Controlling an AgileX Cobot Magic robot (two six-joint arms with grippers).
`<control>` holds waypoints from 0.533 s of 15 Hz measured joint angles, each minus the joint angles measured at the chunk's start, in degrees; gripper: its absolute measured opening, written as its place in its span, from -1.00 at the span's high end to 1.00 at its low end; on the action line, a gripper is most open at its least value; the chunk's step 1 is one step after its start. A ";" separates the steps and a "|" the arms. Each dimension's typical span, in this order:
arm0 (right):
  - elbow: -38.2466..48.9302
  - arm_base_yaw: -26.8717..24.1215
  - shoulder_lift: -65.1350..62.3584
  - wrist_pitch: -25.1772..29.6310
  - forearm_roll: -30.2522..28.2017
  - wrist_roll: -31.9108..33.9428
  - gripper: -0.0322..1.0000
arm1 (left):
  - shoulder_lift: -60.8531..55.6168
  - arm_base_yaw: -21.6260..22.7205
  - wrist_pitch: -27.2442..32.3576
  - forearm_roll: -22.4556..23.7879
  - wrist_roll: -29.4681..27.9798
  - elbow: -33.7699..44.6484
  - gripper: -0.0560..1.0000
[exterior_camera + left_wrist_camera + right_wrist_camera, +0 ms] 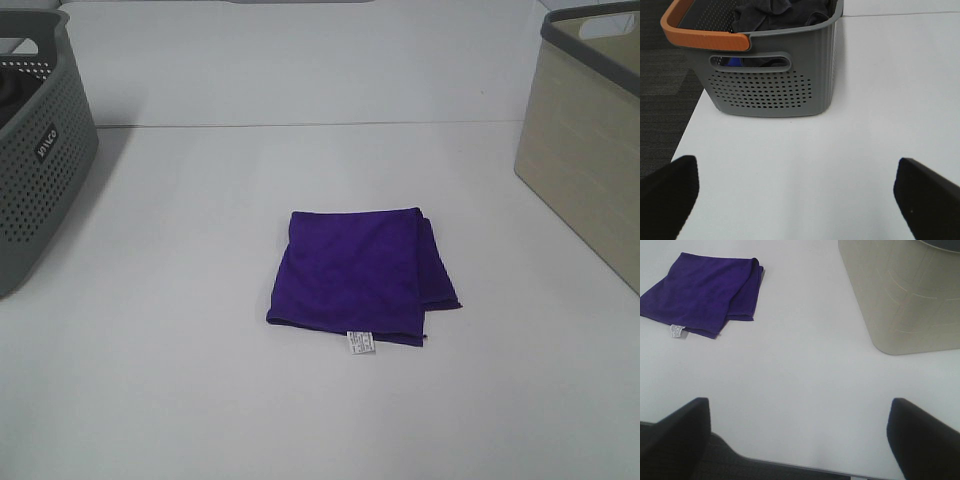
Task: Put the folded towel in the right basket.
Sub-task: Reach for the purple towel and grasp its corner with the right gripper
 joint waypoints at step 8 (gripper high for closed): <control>0.00 0.00 0.00 0.00 0.00 0.00 -0.84 | 0.00 0.00 0.00 0.11 0.00 0.00 -0.98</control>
